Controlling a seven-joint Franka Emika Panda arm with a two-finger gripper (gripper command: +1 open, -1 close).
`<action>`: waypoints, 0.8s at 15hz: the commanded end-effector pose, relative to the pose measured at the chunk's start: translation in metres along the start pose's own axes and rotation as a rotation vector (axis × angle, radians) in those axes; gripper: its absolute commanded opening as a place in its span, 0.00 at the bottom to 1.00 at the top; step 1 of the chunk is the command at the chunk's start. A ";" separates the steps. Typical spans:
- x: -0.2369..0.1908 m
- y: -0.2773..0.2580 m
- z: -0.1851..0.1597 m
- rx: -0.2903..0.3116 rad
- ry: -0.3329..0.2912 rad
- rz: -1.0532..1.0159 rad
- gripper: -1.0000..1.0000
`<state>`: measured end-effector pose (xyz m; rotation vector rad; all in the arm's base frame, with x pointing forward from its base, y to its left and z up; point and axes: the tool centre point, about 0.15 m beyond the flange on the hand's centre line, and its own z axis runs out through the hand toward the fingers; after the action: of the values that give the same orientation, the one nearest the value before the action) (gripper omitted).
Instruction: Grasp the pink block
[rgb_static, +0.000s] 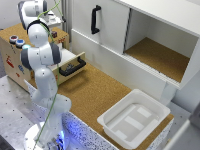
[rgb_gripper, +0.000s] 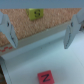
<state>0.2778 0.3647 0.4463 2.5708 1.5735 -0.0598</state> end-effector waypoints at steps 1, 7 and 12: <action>-0.042 -0.003 0.068 0.034 0.172 0.071 1.00; -0.026 0.000 0.076 0.058 0.228 0.067 1.00; -0.026 0.000 0.076 0.058 0.228 0.067 1.00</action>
<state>0.2766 0.3441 0.3804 2.7155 1.5280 0.0737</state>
